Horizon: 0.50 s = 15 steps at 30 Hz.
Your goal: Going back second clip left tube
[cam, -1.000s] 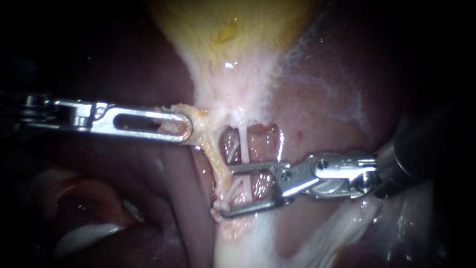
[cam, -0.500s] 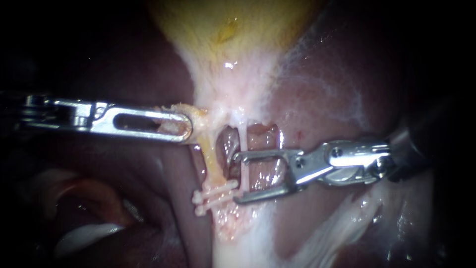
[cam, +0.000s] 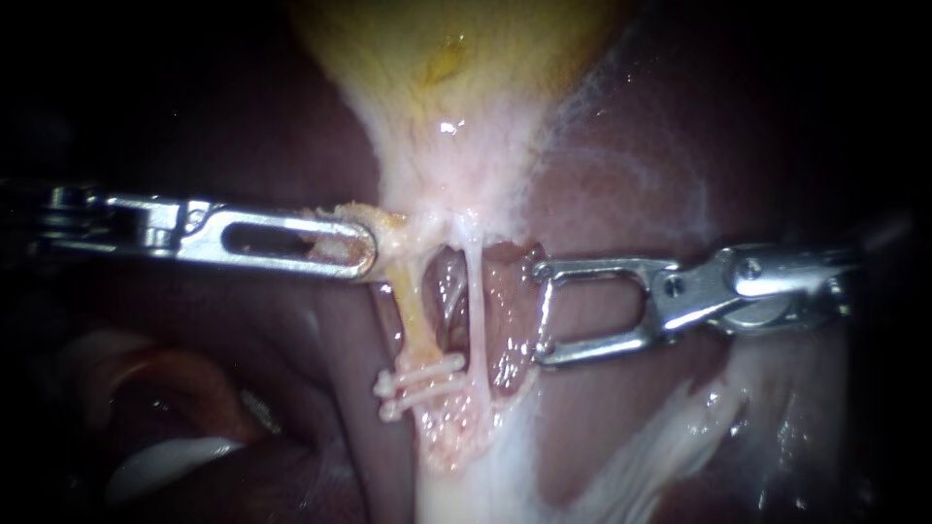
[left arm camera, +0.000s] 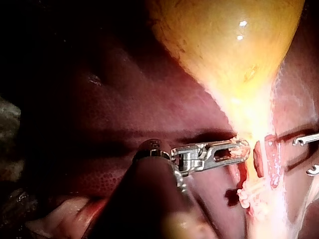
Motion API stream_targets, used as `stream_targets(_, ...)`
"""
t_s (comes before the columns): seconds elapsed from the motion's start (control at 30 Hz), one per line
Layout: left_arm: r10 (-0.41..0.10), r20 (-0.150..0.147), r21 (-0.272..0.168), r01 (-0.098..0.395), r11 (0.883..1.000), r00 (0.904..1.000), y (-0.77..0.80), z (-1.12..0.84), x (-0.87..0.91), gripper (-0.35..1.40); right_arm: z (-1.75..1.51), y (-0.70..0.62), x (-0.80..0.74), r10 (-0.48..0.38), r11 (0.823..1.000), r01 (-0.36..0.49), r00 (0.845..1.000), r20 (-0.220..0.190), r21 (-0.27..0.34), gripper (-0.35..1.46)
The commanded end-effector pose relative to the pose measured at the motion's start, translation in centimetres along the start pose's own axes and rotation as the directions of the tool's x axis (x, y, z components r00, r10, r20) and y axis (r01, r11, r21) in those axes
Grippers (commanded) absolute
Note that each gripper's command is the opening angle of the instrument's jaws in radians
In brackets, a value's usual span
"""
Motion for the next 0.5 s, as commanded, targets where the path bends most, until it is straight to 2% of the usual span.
stream_targets(0.03,0.000,0.000,0.000,0.000,1.000,1.0000,0.00,0.01,0.00,-0.35,-0.02,-0.01,0.00,-0.004,1.000,0.004,1.000,0.000,0.001,0.50)
stream_targets(0.27,0.003,0.002,-0.002,-0.003,1.000,1.0000,0.06,0.08,0.01,-0.35,-0.08,-0.02,0.00,-0.015,1.000,0.015,1.000,0.000,0.004,0.50)
stream_targets(0.5,0.013,0.008,-0.021,-0.013,1.000,0.9999,0.27,0.38,0.05,-0.35,-0.11,-0.01,0.02,-0.020,1.000,0.020,1.000,0.000,0.004,0.50)
